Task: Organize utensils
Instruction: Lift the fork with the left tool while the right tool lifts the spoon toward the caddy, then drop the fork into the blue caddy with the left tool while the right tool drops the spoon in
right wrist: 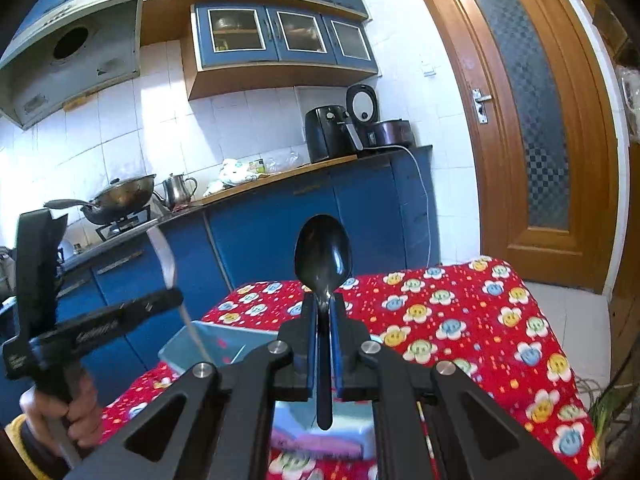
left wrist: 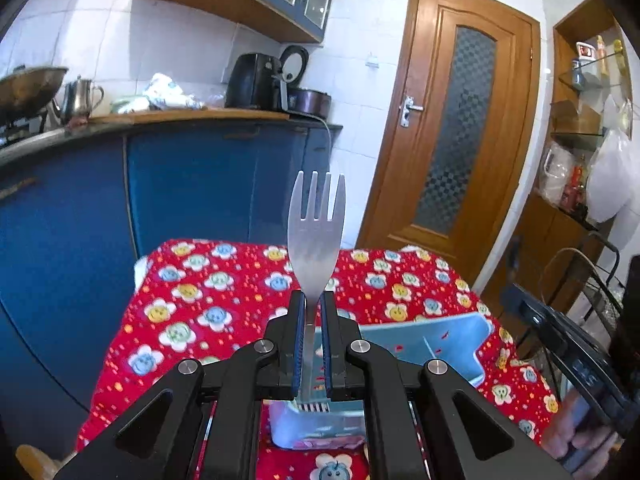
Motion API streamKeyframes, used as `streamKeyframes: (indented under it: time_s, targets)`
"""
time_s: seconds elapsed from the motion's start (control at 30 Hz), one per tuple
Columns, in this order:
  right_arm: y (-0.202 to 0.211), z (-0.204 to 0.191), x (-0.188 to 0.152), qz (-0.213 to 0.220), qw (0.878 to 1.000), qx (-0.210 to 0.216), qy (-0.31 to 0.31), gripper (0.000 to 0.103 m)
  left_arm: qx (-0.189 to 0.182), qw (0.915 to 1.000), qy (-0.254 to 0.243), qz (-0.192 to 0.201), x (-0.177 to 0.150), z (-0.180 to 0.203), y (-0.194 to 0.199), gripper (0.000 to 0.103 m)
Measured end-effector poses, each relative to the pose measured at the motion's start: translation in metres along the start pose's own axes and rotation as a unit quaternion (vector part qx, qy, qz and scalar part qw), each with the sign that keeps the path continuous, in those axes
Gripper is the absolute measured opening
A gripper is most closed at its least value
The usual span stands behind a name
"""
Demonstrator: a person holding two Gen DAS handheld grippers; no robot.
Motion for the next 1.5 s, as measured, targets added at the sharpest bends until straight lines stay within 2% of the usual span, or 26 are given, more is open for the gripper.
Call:
streamKeyframes:
  time_s: [0.3,0.5,0.63,0.77,0.9,1.2,1.5]
  targets:
    - [-0.019,0.002,-0.023,-0.003,1.0,-0.01,0.026,0.008,-0.009,0.9997,0.005,-0.022,-0.022,-0.001,-0.017,0.007]
    - [-0.02,0.006,-0.029,-0.013,1.0,-0.01,0.014,0.009,-0.003,0.9996,-0.012,-0.027,-0.026,0.005,-0.017,0.009]
    - [-0.017,0.006,-0.029,-0.012,1.0,-0.009,0.01,0.028,-0.011,0.9993,-0.01,-0.033,-0.027,0.009,-0.015,0.019]
    - [-0.015,0.006,-0.028,-0.013,1.0,-0.009,0.007,0.029,-0.004,0.9994,-0.017,-0.03,-0.027,0.011,-0.01,0.033]
    - [-0.011,0.005,-0.025,-0.013,1.0,-0.008,0.0,0.029,-0.005,0.9993,-0.019,-0.032,-0.027,0.012,-0.004,0.036]
    - [0.022,-0.004,-0.014,-0.014,1.0,-0.012,0.004,0.029,-0.006,0.9993,-0.018,-0.032,-0.028,0.014,0.023,0.041]
    - [0.068,-0.016,-0.02,-0.028,0.999,-0.017,0.001,0.03,0.002,0.999,-0.032,-0.031,-0.037,0.018,0.062,0.045]
Point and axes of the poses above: each gripper's, at about its wrist camera, not at the fingertips, and y roughly against the way its jaws point, z to its right, x to its top, the point moved 9 cm from there along -y, roughly the way its jaws point, and after that the axes turned 3 degrees about -x, right-handed, at the moved point
